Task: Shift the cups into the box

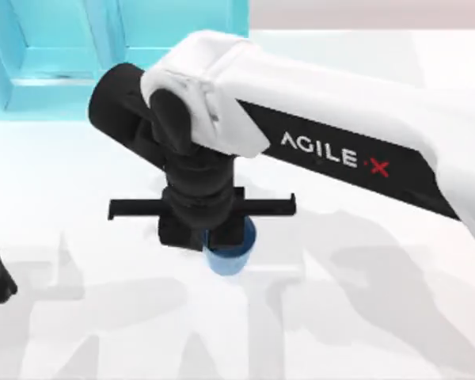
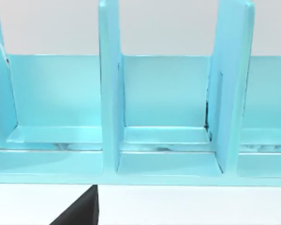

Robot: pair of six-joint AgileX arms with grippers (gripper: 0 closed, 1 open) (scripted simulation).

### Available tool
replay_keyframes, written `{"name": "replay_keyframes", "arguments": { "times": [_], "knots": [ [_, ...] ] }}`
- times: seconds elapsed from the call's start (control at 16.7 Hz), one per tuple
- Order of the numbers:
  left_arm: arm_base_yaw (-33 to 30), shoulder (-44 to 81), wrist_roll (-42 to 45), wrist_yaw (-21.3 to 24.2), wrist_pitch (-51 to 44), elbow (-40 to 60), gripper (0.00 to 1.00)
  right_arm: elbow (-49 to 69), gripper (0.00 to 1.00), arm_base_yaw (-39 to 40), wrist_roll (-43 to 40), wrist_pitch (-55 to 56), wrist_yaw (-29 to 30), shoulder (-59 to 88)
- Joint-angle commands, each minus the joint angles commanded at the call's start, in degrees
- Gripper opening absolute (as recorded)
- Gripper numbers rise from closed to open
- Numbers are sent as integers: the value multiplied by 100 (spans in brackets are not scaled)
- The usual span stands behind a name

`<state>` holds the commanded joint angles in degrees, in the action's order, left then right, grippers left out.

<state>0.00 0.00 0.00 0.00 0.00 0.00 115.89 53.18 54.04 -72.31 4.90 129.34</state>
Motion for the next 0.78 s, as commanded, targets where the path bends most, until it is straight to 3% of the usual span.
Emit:
{"name": "replay_keyframes", "arguments": {
  "times": [0.24,0.6,0.78],
  "knots": [
    [0,0,0,0,0,0,100,-692,0,-254,-265,-175,-25,-816],
    [0,0,0,0,0,0,100,-726,0,-267,-300,-190,-21,-855],
    [0,0,0,0,0,0,100,-781,0,-637,-670,-220,-39,-959]
  ]
}}
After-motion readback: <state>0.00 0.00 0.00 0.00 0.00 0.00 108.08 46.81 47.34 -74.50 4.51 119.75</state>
